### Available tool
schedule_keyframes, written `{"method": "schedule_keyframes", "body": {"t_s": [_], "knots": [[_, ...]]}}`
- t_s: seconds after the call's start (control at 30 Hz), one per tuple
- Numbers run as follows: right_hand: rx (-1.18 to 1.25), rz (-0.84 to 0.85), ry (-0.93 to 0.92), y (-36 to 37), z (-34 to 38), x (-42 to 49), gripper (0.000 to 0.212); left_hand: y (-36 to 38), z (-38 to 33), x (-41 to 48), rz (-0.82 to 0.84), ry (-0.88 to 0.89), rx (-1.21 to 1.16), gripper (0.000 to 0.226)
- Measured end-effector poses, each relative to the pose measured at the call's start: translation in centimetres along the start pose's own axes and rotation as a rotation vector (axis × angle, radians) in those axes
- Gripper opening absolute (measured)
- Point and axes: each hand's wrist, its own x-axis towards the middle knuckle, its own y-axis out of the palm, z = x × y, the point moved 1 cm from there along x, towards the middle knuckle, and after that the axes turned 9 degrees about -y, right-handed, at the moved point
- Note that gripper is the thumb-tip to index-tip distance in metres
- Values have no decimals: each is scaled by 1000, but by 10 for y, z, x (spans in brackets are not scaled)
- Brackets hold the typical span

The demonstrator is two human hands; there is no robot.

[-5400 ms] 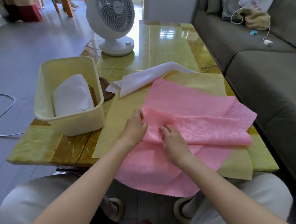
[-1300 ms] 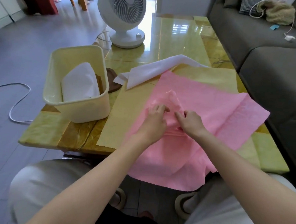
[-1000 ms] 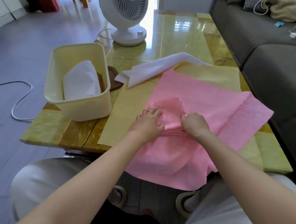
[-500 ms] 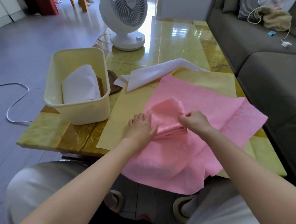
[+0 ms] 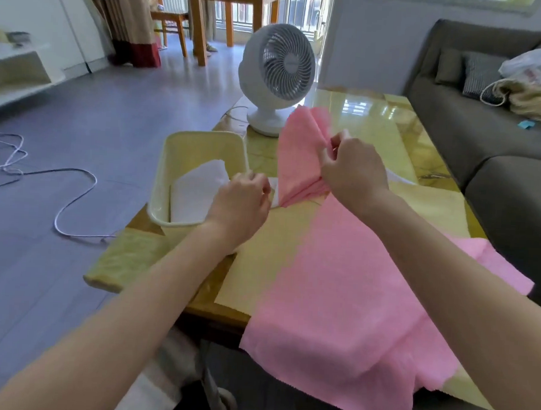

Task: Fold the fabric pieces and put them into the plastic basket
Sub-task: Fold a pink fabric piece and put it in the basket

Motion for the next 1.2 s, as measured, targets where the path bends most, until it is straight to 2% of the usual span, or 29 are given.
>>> {"method": "schedule_keyframes", "body": {"t_s": [0.13,0.23,0.3,0.37,0.4,0.47,0.5,0.57,0.67,0.93,1.07,1.13,1.2], "knots": [[166,-81,-68,27,37,13,28,-44,48,14,-197,-205,11,23],[349,-97,-93,49,67,15,23,-51,92,13,-87,-452,216,37],[491,-63,-52,66,81,15,20,-48,111,4,-14,-535,212,39],[559,63,30,91,87,16,23,-45,120,-5,-5,-551,100,36],[507,163,60,103,86,16,26,-44,122,-8,-14,-546,43,35],[220,358,35,120,83,12,30,-44,123,-9,-26,-541,-3,39],[92,388,4,125,83,10,30,-44,123,-9,-28,-543,-7,40],[-6,365,-49,132,81,10,34,-44,123,-8,-25,-548,-4,40],[-63,316,-132,135,79,12,30,-43,122,-9,-26,-537,28,39],[-11,278,-217,133,68,6,36,-41,121,-10,-45,-521,39,38],[-141,361,-338,130,68,4,32,-41,119,-13,-40,-515,70,35],[-89,342,-351,125,66,-1,31,-40,113,-15,-35,-519,127,33],[34,240,-339,116,62,-14,32,-41,104,-18,-89,-489,159,34]]}}
